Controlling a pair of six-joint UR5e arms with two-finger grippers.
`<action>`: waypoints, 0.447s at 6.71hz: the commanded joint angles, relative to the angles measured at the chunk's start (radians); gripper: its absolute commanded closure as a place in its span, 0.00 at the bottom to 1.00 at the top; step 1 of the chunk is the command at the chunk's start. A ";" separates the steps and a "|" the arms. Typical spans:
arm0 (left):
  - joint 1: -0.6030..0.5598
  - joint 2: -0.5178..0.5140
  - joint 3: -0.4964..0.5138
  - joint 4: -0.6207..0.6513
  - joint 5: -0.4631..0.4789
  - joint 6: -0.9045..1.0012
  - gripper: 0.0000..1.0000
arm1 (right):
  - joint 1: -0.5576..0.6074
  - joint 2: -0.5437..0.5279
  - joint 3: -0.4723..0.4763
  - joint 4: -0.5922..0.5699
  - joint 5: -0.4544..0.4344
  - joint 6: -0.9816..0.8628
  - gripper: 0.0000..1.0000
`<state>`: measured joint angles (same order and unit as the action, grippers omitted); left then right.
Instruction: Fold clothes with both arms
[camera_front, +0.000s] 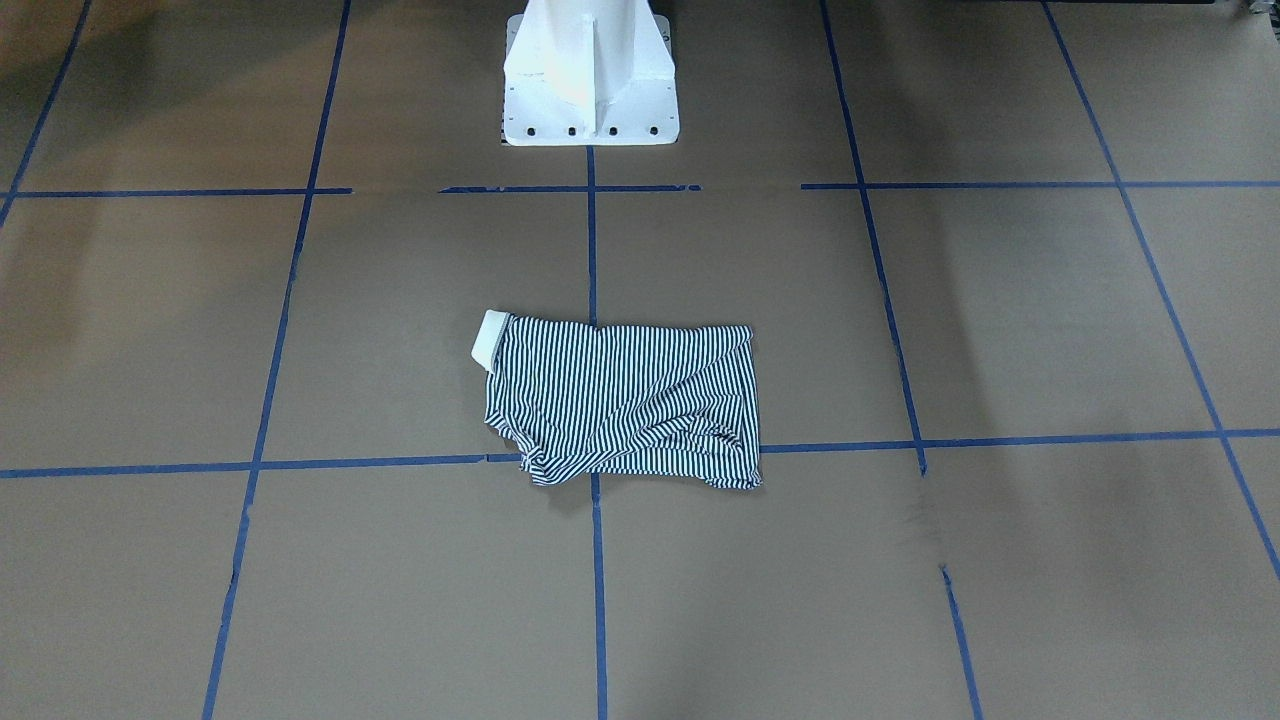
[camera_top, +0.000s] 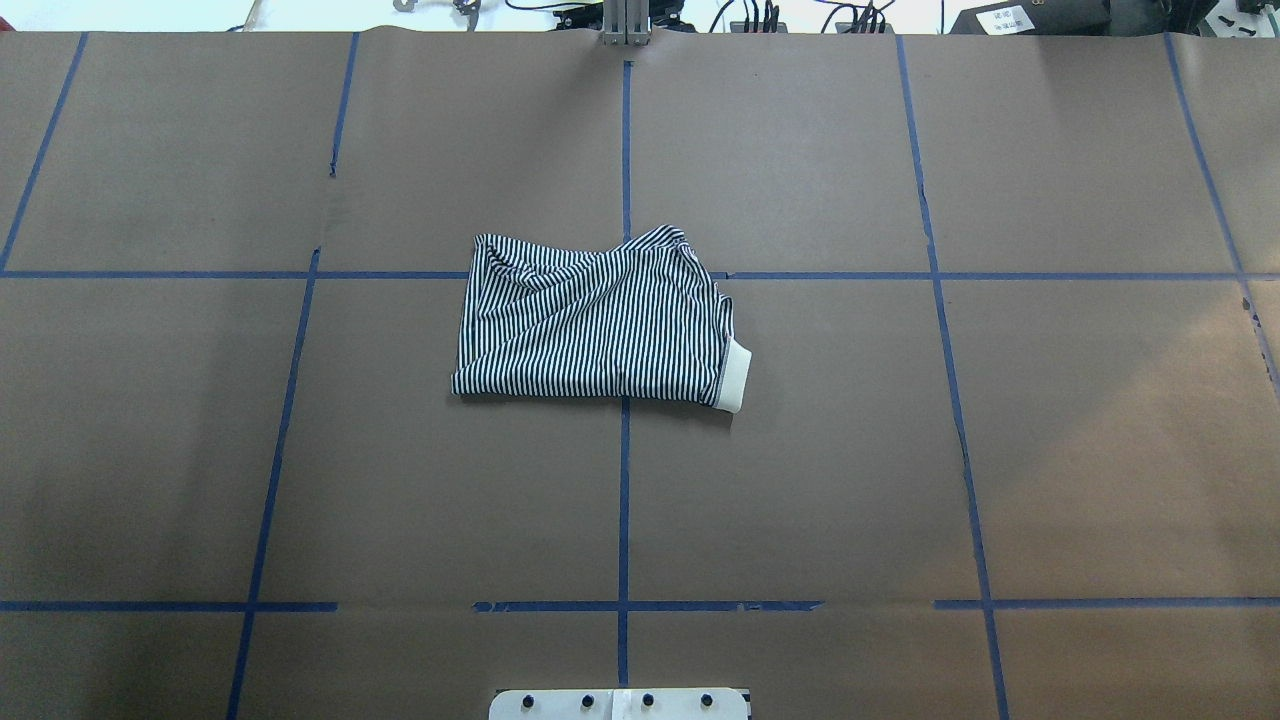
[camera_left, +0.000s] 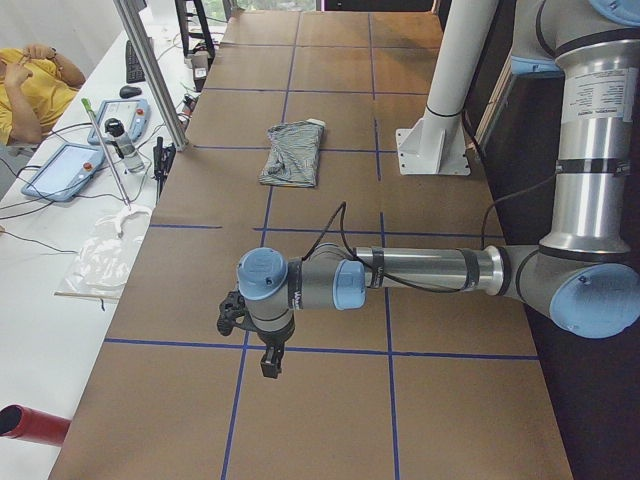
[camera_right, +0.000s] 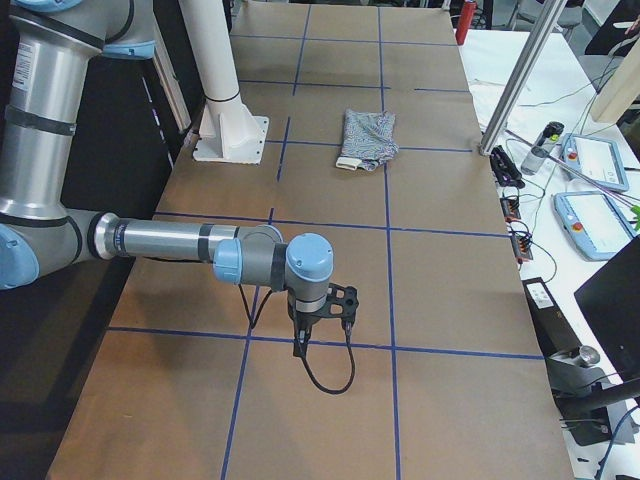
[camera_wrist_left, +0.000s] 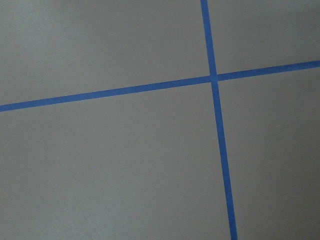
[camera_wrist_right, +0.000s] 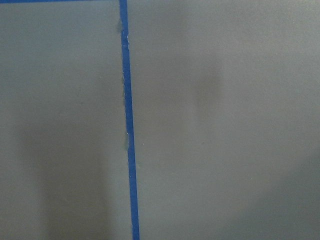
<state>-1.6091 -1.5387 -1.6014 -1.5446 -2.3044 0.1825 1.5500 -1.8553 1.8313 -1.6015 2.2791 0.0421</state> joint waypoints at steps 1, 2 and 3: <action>0.000 0.022 -0.058 0.007 -0.033 -0.004 0.00 | 0.001 -0.001 0.000 0.000 -0.001 -0.001 0.00; 0.001 0.020 -0.068 0.009 -0.052 -0.009 0.00 | 0.001 -0.002 0.000 0.000 -0.001 -0.001 0.00; 0.005 0.017 -0.072 0.000 -0.052 -0.009 0.00 | 0.001 -0.002 0.000 0.000 -0.001 -0.001 0.00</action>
<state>-1.6074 -1.5200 -1.6617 -1.5398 -2.3469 0.1753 1.5508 -1.8572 1.8316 -1.6015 2.2780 0.0414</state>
